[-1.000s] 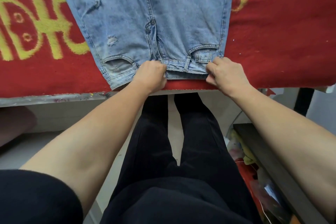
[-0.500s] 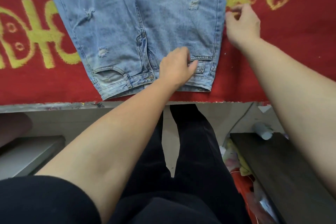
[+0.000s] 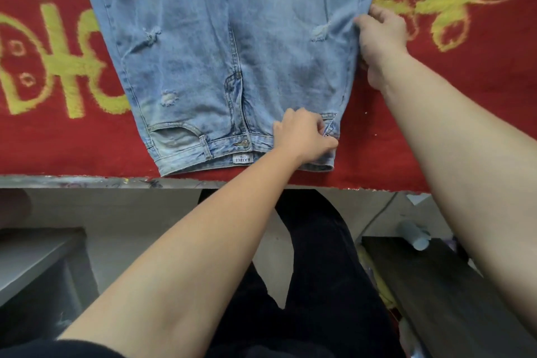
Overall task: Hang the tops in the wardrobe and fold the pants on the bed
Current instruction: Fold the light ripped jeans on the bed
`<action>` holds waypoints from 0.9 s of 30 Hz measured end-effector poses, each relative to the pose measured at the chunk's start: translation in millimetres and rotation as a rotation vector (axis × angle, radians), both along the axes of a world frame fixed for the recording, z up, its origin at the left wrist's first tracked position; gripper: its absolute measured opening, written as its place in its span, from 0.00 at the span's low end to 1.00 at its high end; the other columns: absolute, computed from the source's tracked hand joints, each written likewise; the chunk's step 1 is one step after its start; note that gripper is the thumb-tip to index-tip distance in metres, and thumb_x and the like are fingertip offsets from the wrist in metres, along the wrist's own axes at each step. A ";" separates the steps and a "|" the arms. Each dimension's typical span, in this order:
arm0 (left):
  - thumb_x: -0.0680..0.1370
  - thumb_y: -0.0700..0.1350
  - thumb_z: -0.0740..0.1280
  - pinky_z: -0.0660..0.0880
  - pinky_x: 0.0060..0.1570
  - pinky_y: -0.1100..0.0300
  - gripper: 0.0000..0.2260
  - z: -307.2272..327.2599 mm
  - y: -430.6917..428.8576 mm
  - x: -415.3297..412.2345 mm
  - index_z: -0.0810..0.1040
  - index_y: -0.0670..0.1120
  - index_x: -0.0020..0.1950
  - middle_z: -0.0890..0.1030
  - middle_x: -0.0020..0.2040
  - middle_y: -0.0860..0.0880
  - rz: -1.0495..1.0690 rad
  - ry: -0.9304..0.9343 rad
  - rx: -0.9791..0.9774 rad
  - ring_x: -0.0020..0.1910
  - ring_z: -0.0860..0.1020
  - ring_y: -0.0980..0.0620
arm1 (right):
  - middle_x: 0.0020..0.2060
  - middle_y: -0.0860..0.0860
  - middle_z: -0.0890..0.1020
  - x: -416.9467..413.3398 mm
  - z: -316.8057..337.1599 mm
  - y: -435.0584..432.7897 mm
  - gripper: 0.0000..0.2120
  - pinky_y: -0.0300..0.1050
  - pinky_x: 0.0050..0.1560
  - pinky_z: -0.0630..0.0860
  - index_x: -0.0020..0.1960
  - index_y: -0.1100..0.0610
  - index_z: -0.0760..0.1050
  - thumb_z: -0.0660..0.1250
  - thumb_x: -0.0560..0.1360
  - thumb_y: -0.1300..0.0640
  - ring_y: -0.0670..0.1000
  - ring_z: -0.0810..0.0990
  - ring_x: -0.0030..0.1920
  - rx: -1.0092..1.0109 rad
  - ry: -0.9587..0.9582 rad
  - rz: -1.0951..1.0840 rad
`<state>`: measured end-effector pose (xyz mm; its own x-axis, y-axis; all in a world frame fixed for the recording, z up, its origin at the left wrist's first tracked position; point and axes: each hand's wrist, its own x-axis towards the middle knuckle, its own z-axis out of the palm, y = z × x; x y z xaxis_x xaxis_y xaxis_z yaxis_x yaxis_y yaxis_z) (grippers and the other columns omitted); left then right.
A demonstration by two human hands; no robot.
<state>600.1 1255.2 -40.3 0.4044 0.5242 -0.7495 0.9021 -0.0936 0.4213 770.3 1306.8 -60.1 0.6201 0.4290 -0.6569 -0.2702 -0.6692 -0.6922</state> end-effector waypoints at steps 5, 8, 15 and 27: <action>0.66 0.45 0.71 0.68 0.34 0.61 0.08 27.0 43.5 -79.3 0.76 0.42 0.33 0.73 0.27 0.52 0.395 -0.190 -0.198 0.28 0.69 0.53 | 0.64 0.54 0.79 -51.7 30.0 55.8 0.29 0.44 0.63 0.77 0.75 0.55 0.66 0.63 0.75 0.66 0.48 0.81 0.59 0.165 -0.025 0.177; 0.65 0.45 0.70 0.67 0.36 0.60 0.07 39.3 72.4 -137.1 0.78 0.41 0.36 0.74 0.31 0.50 0.550 -0.228 -0.218 0.31 0.69 0.54 | 0.47 0.54 0.82 -110.7 36.8 101.3 0.34 0.45 0.58 0.77 0.79 0.59 0.55 0.64 0.76 0.64 0.52 0.82 0.50 0.209 -0.021 0.270; 0.69 0.40 0.75 0.77 0.50 0.54 0.06 17.1 109.3 -280.3 0.81 0.50 0.40 0.82 0.39 0.53 0.861 -0.108 -0.166 0.40 0.79 0.54 | 0.44 0.58 0.83 -273.4 11.6 176.2 0.27 0.59 0.58 0.78 0.69 0.61 0.73 0.63 0.70 0.55 0.52 0.80 0.43 0.207 0.034 0.473; 0.68 0.43 0.77 0.81 0.51 0.49 0.08 -31.9 104.9 -310.2 0.79 0.51 0.35 0.83 0.38 0.51 0.738 0.056 -0.223 0.44 0.84 0.47 | 0.53 0.55 0.71 -316.7 -25.8 179.5 0.31 0.46 0.62 0.72 0.81 0.54 0.48 0.57 0.83 0.53 0.52 0.75 0.50 -0.041 -0.222 1.182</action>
